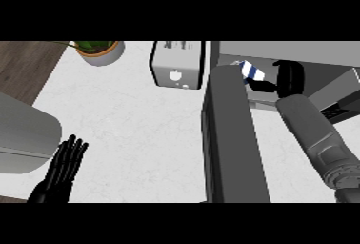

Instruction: Pick up the milk, place it into the microwave and close the microwave

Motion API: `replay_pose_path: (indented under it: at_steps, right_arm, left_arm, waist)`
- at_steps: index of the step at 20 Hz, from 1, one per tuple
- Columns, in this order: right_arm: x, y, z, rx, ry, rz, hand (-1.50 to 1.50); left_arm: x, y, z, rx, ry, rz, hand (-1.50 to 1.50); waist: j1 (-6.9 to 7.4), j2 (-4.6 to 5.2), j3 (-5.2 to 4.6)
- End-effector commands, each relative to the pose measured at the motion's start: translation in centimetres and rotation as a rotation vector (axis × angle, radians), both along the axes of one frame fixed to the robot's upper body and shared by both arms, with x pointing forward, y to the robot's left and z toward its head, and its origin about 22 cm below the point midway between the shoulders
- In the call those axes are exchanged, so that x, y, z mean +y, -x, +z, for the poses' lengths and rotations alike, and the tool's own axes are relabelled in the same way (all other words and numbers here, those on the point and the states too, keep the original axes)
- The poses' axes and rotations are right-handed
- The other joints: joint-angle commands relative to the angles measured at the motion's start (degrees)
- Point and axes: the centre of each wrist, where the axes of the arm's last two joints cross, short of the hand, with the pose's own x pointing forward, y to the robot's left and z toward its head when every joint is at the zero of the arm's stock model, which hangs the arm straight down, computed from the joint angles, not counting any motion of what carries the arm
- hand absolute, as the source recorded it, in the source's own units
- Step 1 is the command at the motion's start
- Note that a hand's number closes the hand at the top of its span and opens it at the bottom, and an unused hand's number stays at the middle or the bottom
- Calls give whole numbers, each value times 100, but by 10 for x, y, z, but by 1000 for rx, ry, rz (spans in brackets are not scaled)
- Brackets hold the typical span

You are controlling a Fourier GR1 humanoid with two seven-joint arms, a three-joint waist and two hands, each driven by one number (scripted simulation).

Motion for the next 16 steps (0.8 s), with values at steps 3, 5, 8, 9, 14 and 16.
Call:
replay_pose_path:
  at_steps: [3, 5, 8, 9, 14, 16]
  right_arm:
    - [4, -1, 0, 17, 54, 10, -150]
    - [4, -1, 1, 52, 50, 48, -150]
    - [13, -1, -3, 66, 6, 119, -150]
    - [12, -3, 1, 61, -20, 138, -150]
    - [16, 6, -14, 52, -120, 224, -150]
    - [13, 6, -13, 40, -137, 249, -150]
  left_arm:
    - [-8, -3, -4, 11, -7, -24, -150]
    - [-10, -2, -3, -9, -12, -17, -150]
    - [-12, -8, -1, -29, 10, -28, -150]
    - [-8, 0, -4, 4, -22, -28, -150]
    - [-14, -4, -1, -12, 11, -44, -150]
    - [-16, -1, -6, -17, 26, -61, -150]
  waist:
    - [22, 14, 4]
    - [58, 11, 5]
    - [61, 35, 11]
    - [18, -7, 12]
    - [-60, -8, 16]
    - [-76, -30, 9]
